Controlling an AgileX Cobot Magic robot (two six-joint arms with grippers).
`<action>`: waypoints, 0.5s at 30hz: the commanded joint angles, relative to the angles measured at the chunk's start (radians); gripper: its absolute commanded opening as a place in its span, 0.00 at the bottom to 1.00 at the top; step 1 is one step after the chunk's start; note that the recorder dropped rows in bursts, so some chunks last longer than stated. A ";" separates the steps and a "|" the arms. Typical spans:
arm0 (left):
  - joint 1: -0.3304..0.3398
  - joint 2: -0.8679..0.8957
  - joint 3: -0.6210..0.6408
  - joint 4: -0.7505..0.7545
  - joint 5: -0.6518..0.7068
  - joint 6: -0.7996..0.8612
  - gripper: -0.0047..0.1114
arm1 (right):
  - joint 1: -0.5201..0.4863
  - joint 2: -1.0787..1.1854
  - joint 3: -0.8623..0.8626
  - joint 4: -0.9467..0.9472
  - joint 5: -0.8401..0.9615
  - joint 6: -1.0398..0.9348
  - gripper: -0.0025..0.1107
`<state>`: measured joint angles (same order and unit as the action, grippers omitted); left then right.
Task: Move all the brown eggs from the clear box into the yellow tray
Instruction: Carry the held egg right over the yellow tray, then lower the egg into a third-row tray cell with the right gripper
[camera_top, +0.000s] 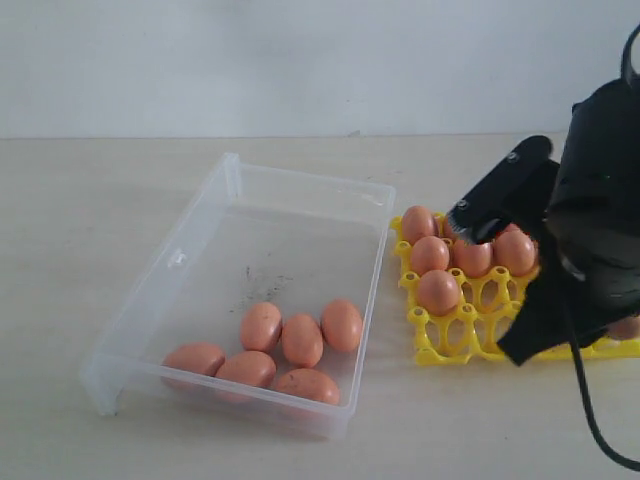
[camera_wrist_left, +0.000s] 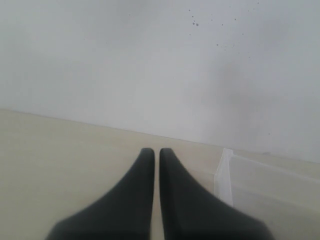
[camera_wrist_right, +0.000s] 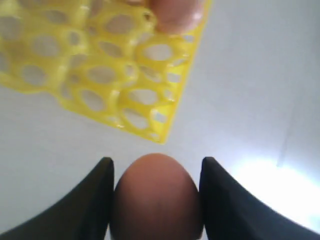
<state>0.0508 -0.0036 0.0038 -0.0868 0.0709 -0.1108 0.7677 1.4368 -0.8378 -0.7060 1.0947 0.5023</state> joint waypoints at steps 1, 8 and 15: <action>-0.004 0.004 -0.004 0.000 -0.002 -0.001 0.07 | -0.007 -0.010 -0.011 0.147 -0.339 -0.099 0.02; -0.004 0.004 -0.004 0.000 -0.002 -0.001 0.07 | -0.025 -0.010 -0.011 0.166 -0.774 -0.069 0.02; -0.004 0.004 -0.004 0.000 -0.002 -0.001 0.07 | -0.114 -0.010 0.041 0.145 -1.041 0.012 0.02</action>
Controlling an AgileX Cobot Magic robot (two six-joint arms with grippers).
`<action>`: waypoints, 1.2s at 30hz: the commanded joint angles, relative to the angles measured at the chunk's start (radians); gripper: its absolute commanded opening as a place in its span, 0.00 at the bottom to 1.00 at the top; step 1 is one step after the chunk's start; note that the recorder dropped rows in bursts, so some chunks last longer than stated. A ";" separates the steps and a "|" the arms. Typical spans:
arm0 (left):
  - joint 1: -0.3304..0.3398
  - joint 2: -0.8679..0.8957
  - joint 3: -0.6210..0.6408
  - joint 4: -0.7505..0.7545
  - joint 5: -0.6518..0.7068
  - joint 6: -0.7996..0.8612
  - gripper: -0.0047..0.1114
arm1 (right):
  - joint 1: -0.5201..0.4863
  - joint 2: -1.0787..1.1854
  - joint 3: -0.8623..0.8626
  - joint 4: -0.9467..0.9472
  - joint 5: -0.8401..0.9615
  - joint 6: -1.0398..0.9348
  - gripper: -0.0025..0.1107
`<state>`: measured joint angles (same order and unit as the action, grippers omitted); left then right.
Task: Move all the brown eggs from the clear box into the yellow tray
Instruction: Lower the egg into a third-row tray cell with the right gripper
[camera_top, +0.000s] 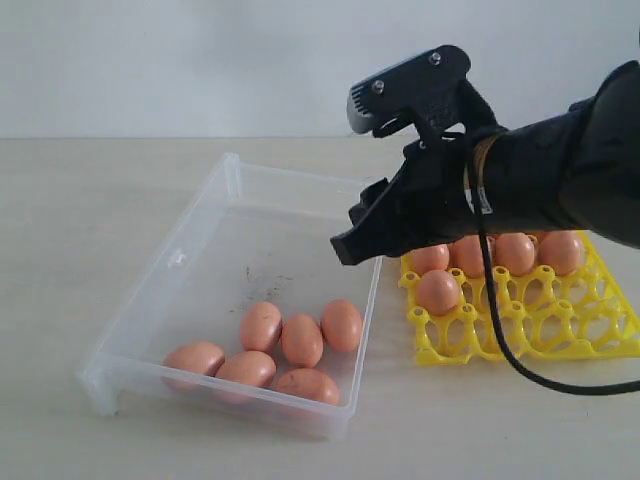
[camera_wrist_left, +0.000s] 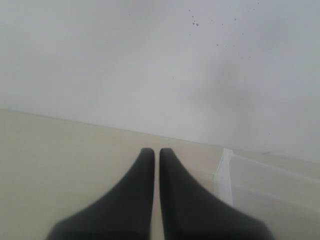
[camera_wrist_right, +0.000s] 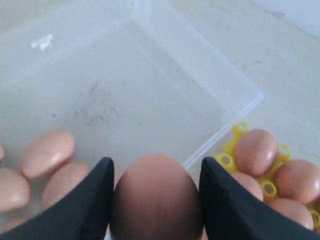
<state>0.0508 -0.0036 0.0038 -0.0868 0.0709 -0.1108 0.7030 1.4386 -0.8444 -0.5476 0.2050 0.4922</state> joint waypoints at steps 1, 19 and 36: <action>-0.004 0.004 -0.004 0.000 -0.002 -0.001 0.07 | -0.068 -0.011 0.074 -0.014 -0.205 0.020 0.02; -0.004 0.004 -0.004 0.000 -0.002 -0.001 0.07 | -0.323 0.016 0.643 0.594 -1.170 -0.558 0.02; -0.004 0.004 -0.004 0.000 -0.002 -0.001 0.07 | -0.323 0.314 0.642 0.548 -1.426 -0.573 0.02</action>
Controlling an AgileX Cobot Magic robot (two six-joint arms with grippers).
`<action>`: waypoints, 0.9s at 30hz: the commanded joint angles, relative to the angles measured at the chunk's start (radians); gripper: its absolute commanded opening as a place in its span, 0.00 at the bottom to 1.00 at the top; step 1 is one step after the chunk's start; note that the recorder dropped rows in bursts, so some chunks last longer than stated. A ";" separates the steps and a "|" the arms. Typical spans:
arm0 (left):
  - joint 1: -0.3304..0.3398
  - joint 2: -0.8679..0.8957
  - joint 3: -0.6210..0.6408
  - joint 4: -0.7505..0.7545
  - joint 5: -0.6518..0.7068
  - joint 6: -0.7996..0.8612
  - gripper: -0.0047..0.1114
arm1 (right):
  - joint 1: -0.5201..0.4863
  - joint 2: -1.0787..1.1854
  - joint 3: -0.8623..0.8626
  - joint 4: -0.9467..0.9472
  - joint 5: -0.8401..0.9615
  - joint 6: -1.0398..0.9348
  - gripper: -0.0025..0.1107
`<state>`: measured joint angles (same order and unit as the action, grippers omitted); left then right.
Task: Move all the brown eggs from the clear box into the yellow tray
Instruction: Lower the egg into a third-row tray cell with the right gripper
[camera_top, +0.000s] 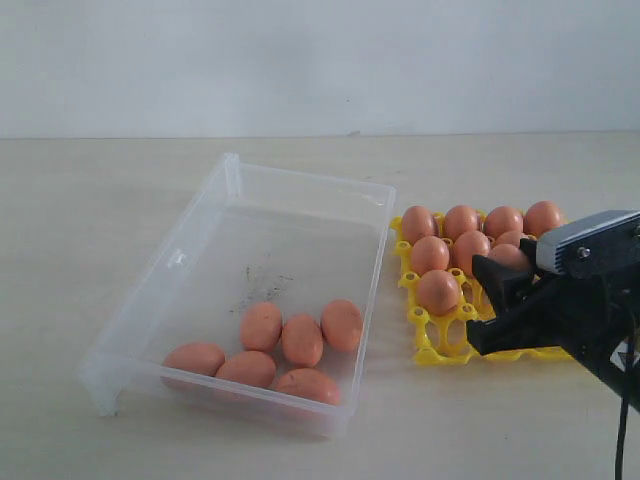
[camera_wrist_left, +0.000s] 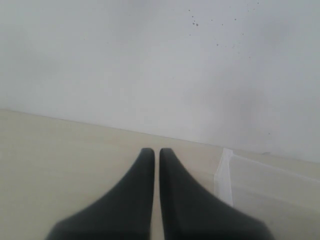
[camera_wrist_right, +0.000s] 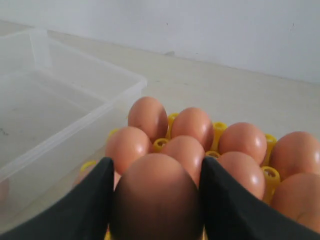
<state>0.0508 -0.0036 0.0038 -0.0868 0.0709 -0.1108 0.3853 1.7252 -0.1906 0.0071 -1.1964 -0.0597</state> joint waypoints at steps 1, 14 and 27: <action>-0.004 0.004 -0.004 0.000 -0.002 -0.001 0.07 | -0.006 0.030 -0.019 -0.007 -0.025 -0.024 0.02; -0.004 0.004 -0.004 0.000 -0.002 -0.001 0.07 | -0.006 0.032 -0.048 -0.007 -0.025 -0.018 0.02; -0.004 0.004 -0.004 0.000 -0.002 -0.001 0.07 | -0.006 0.076 -0.092 -0.015 -0.025 -0.023 0.02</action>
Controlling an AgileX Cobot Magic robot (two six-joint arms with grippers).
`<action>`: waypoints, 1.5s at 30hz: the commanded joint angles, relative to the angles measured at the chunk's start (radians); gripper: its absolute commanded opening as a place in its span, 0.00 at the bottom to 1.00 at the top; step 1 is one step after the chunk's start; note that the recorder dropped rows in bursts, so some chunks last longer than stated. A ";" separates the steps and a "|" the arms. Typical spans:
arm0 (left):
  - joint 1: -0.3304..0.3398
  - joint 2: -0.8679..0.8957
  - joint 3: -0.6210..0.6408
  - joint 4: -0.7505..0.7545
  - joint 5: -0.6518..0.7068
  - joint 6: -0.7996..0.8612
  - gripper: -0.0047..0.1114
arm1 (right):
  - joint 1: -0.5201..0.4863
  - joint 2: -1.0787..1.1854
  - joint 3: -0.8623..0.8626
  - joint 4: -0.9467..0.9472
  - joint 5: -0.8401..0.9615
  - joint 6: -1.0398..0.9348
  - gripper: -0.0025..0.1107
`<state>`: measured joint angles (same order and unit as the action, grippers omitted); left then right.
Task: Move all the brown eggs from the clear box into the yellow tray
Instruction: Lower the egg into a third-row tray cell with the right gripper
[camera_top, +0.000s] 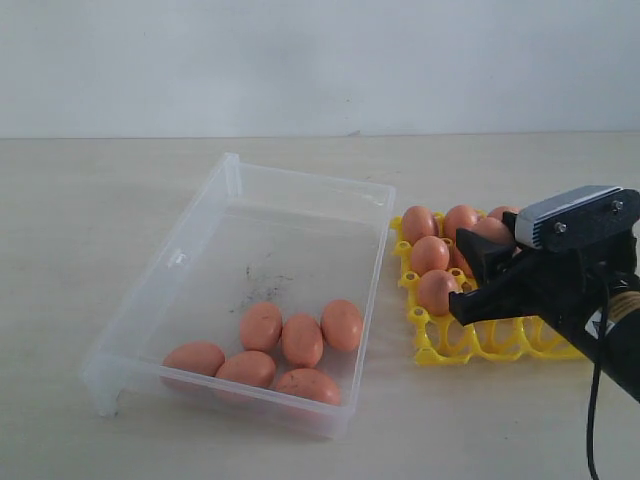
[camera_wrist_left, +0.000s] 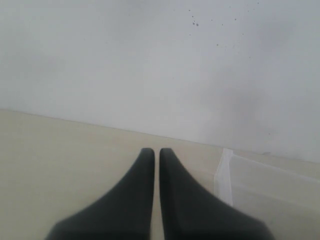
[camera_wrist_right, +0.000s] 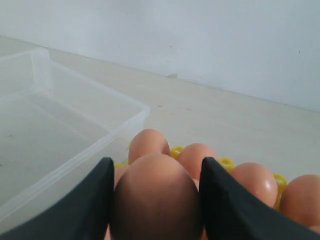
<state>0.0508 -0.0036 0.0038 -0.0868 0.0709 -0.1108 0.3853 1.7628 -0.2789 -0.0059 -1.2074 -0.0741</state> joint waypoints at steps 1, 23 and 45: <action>-0.004 0.004 -0.004 0.000 -0.002 -0.001 0.07 | -0.006 0.060 -0.003 -0.002 -0.014 -0.009 0.02; -0.004 0.004 -0.004 0.000 -0.002 -0.001 0.07 | -0.006 0.184 -0.070 0.023 -0.014 -0.033 0.02; -0.004 0.004 -0.004 0.000 -0.002 -0.001 0.07 | -0.006 0.184 -0.071 0.055 -0.014 -0.028 0.46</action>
<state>0.0508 -0.0036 0.0038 -0.0868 0.0709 -0.1108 0.3853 1.9446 -0.3498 0.0436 -1.2091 -0.1020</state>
